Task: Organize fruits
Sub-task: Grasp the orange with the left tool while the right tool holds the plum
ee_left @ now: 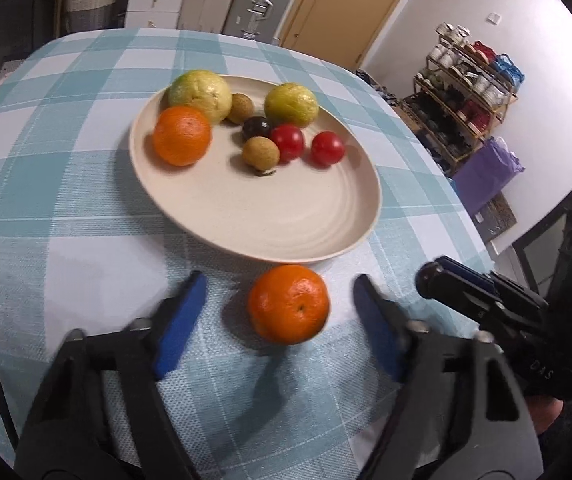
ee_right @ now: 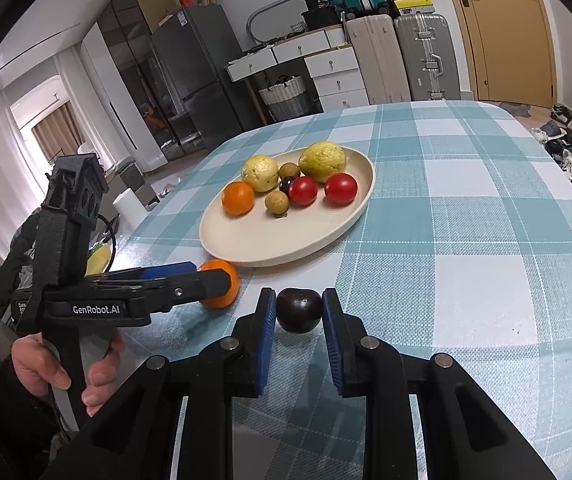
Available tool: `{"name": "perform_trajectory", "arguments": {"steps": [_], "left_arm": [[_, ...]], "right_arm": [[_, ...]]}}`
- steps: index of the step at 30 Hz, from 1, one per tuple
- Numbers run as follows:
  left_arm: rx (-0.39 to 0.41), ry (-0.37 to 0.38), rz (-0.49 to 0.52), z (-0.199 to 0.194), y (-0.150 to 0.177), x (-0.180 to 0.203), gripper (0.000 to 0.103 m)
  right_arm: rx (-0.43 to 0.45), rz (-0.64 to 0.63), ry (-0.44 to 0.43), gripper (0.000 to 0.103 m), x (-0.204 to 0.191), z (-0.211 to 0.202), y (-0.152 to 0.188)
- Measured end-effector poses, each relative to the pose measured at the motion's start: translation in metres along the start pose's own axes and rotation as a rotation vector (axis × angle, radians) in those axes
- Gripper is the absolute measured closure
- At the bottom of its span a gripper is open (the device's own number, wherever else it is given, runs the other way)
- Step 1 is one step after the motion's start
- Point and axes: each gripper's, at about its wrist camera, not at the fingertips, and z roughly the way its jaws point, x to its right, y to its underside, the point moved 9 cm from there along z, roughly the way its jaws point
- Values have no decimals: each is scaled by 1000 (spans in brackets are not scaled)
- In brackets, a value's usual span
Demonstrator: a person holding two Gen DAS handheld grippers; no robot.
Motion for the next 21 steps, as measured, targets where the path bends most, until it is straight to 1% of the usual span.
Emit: {"name": "perform_trajectory", "arguments": {"steps": [1, 2, 3, 7, 9, 11, 21], "left_arm": [[-11, 23, 3, 1, 1, 2, 55], [-17, 37, 6, 2, 2, 4, 64], [-19, 42, 11, 1, 4, 4, 67], [-27, 72, 7, 0, 6, 4, 68], [-24, 66, 11, -3, 7, 2, 68], [-19, 76, 4, -7, 7, 1, 68], [37, 97, 4, -30, -11, -3, 68]], "right_arm": [[-1, 2, -2, 79, 1, 1, -1], [-1, 3, -3, 79, 1, 2, -1], [-1, 2, -5, 79, 1, 2, -2], [-3, -2, -13, 79, 0, 3, -3], [-3, -3, -15, 79, -1, 3, -4], [-3, -7, -20, 79, -2, 3, -5], [7, -6, -31, 79, -6, 4, -12]]}}
